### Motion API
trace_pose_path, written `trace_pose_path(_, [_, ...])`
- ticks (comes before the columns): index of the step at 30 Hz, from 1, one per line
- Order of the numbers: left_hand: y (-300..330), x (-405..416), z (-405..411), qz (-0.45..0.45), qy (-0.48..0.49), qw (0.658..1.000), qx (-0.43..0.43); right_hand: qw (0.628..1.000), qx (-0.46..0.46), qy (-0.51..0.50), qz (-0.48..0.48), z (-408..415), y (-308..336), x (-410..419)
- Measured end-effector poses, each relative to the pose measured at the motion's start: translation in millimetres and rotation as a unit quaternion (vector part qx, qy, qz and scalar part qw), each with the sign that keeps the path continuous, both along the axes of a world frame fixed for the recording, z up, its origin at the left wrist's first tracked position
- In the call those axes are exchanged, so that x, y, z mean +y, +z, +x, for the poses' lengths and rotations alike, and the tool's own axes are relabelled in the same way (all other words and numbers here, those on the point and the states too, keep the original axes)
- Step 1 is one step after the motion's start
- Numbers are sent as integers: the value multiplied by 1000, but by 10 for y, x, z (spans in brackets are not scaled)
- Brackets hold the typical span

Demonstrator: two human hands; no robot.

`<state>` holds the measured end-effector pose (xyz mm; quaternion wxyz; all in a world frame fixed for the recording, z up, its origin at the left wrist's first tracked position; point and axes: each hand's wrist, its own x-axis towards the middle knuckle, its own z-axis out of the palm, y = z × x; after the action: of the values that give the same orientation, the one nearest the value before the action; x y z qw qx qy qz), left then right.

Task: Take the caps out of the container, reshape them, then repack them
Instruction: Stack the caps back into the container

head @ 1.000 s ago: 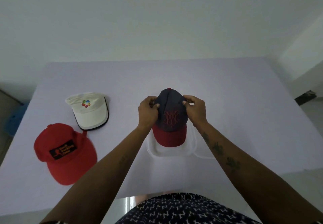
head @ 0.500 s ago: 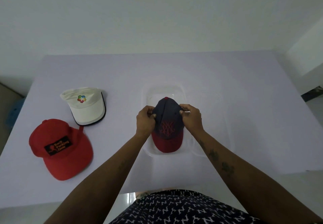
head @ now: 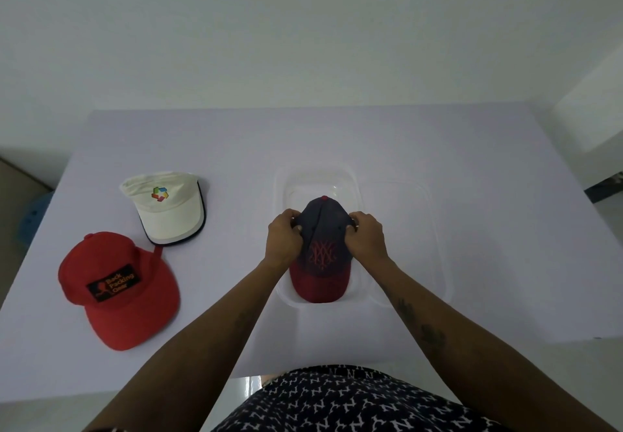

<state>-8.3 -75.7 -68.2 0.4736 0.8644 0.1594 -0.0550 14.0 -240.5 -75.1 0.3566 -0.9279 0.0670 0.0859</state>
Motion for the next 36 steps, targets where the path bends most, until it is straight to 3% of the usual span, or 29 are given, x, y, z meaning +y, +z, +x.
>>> trace_pose_path(8, [-32,-52,0,7,-10,999,32,997,73,25,-5,-8,-33,72])
trace_pose_path(20, [-66,-56,22,15,-26,995,94,996,90,10,0,-90,-17,116])
trace_pose_path(25, [7,-66,24,30,-26,997,66,998,59,-14,-5,-87,108,136])
trace_pose_path(31, [240,86,-49,36,-9,999,-17,997,-65,10,51,34,326,363])
trace_pose_path(36, [385,686,-304,62,78,993,-58,987,-82,104,95,87,486,1077])
